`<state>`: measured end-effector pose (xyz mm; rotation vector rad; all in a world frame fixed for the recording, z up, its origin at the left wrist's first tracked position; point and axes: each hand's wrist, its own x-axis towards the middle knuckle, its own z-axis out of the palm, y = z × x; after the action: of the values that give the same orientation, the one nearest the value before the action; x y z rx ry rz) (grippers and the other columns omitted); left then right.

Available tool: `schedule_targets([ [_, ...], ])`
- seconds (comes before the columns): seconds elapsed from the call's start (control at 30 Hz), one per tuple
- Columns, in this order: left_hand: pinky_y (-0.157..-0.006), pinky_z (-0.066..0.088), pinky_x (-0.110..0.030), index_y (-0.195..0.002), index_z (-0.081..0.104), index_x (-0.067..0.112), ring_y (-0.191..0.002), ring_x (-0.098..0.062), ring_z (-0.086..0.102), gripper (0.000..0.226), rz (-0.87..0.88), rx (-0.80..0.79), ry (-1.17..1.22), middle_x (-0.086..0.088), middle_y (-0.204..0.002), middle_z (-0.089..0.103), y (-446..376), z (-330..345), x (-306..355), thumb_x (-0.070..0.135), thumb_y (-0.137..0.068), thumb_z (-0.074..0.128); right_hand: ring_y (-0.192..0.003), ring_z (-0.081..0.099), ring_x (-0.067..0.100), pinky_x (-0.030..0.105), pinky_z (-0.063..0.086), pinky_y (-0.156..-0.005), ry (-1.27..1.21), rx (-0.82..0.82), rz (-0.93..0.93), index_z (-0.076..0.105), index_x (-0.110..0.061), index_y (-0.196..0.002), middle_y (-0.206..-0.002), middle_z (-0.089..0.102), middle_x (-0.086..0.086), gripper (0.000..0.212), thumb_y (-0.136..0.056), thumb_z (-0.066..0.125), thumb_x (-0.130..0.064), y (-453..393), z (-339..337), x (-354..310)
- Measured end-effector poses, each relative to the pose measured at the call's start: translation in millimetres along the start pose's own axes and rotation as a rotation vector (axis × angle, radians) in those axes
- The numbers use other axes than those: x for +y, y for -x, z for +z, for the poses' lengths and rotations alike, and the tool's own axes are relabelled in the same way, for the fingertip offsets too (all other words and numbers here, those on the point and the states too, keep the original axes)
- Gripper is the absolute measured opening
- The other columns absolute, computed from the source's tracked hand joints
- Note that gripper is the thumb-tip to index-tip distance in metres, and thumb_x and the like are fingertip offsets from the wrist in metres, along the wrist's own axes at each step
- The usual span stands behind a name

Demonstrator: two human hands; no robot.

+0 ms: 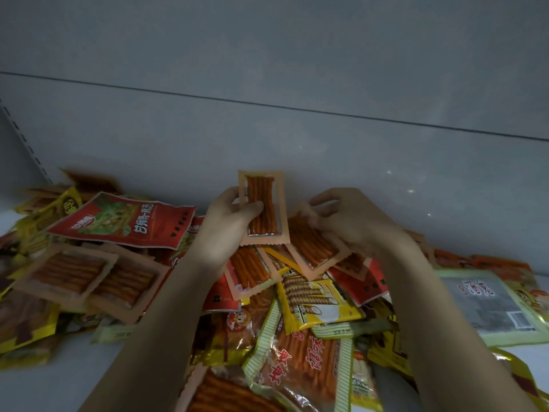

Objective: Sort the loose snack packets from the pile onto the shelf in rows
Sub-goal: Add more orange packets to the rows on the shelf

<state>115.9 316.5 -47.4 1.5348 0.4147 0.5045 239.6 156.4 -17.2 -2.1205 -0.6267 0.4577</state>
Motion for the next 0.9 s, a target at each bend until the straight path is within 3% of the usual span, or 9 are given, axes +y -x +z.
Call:
schedule_targets([
  [0.13,-0.103,0.048,-0.053,-0.121,0.061,0.023,-0.110,-0.024,0.069,0.040,-0.014,0.039,0.070,-0.005,-0.117,0.072,-1,1,0,0.034,-0.083,0.059,-0.095,0.071,0.037,0.051,0.058,-0.086,-0.435,0.005,-0.033,0.073,-0.006,-0.105,-0.103,0.073,0.017,0.020,-0.087,0.071,-0.015,9,-23,-4],
  [0.23,-0.095,0.054,-0.050,-0.124,0.059,0.023,-0.113,-0.027,0.068,0.028,-0.046,-0.009,0.142,-0.004,-0.121,0.071,2,5,2,0.031,-0.097,0.058,-0.086,0.071,0.030,0.046,0.059,-0.083,-0.589,0.009,-0.074,0.070,-0.002,-0.105,-0.104,0.071,0.018,0.016,-0.090,0.065,-0.006,11,-21,-12],
  [0.33,-0.065,0.062,-0.044,-0.126,0.055,0.017,-0.094,-0.034,0.074,0.031,-0.112,-0.126,0.224,-0.010,-0.114,0.073,4,11,4,0.026,-0.097,0.061,-0.090,0.072,0.035,0.047,0.059,-0.085,-0.450,0.018,-0.124,0.071,-0.005,-0.099,-0.101,0.072,0.020,0.010,-0.091,0.069,-0.010,7,-5,-18],
  [0.37,-0.066,0.062,-0.045,-0.127,0.054,0.016,-0.093,-0.033,0.075,0.035,-0.115,-0.139,0.233,-0.011,-0.113,0.073,5,13,4,0.022,-0.094,0.064,-0.089,0.072,0.035,0.048,0.059,-0.085,-0.388,0.016,-0.132,0.071,-0.006,-0.098,-0.098,0.073,0.020,0.010,-0.091,0.070,-0.012,7,0,-19],
  [0.5,-0.092,0.057,-0.055,-0.126,0.055,0.014,-0.104,-0.027,0.072,0.039,-0.100,-0.067,0.226,-0.008,-0.115,0.073,4,12,-2,0.005,-0.091,0.068,-0.077,0.074,0.022,0.037,0.062,-0.079,-0.159,0.000,-0.104,0.067,-0.012,-0.105,-0.094,0.073,0.011,0.012,-0.095,0.066,-0.019,9,-3,-16],
  [0.7,-0.072,0.063,-0.047,-0.116,0.058,0.017,-0.098,-0.026,0.074,0.026,-0.063,-0.011,0.251,-0.005,-0.107,0.074,3,11,-2,0.006,-0.094,0.066,-0.075,0.067,0.026,0.042,0.056,-0.077,0.415,0.125,0.082,0.067,-0.003,-0.092,-0.088,0.069,0.014,0.033,-0.095,0.062,-0.036,6,-30,10],
  [0.8,-0.058,0.061,-0.038,-0.116,0.056,0.018,-0.089,-0.026,0.076,0.023,-0.068,-0.012,0.265,-0.006,-0.107,0.073,4,10,-2,0.009,-0.095,0.064,-0.071,0.060,0.021,0.031,0.043,-0.060,0.485,0.113,0.133,0.067,-0.001,-0.091,-0.088,0.067,0.014,0.039,-0.094,0.064,-0.039,4,-29,15],
  [0.9,-0.054,0.058,-0.029,-0.122,0.054,0.017,-0.084,-0.024,0.076,0.025,-0.073,-0.002,0.258,-0.007,-0.109,0.072,4,8,-2,0.014,-0.098,0.062,-0.077,0.062,0.025,0.031,0.040,-0.060,0.482,0.070,0.136,0.071,0.001,-0.090,-0.090,0.069,0.016,0.035,-0.090,0.071,-0.034,0,-22,15],
])
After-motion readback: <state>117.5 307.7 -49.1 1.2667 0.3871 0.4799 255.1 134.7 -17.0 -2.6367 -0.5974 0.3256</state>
